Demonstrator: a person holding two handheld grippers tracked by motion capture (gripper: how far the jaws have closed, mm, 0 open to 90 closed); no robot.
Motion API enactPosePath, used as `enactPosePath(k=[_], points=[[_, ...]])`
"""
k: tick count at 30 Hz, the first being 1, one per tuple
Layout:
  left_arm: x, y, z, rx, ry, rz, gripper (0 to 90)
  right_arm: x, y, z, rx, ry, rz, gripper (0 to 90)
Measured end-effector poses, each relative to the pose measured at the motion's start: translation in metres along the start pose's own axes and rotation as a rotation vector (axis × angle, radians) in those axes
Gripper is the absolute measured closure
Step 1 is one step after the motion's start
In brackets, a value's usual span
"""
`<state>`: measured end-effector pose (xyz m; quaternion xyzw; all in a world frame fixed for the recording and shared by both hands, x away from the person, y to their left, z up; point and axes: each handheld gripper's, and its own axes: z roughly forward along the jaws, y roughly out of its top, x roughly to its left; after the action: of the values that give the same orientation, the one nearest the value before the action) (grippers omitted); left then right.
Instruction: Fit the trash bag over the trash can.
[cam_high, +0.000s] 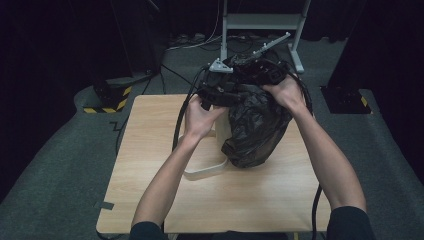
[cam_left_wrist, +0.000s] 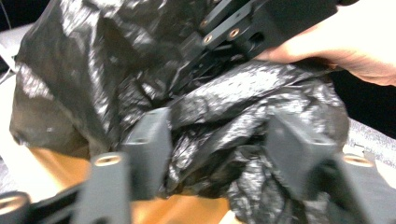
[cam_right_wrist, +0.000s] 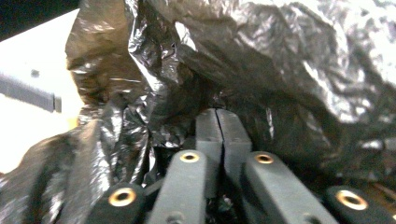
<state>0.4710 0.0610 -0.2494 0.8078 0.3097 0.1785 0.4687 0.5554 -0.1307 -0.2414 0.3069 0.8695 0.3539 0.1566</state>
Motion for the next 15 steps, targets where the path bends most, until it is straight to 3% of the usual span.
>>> enactPosePath(k=[4,7,12,15], points=[[-0.003,0.000,0.001,0.011,0.032,0.061,73.0,0.001,-0.003,-0.003,-0.028,0.032,-0.013,73.0],[0.000,0.000,0.002,0.022,0.044,0.068,85.3,0.001,-0.005,-0.012,-0.072,0.034,-0.004,65.5],[0.014,0.000,0.000,0.037,0.074,0.039,89.8,-0.002,-0.011,-0.042,-0.173,-0.014,0.010,56.6],[0.018,-0.002,-0.004,0.013,0.048,0.009,89.8,-0.008,-0.015,-0.056,-0.228,-0.062,0.042,52.7]])
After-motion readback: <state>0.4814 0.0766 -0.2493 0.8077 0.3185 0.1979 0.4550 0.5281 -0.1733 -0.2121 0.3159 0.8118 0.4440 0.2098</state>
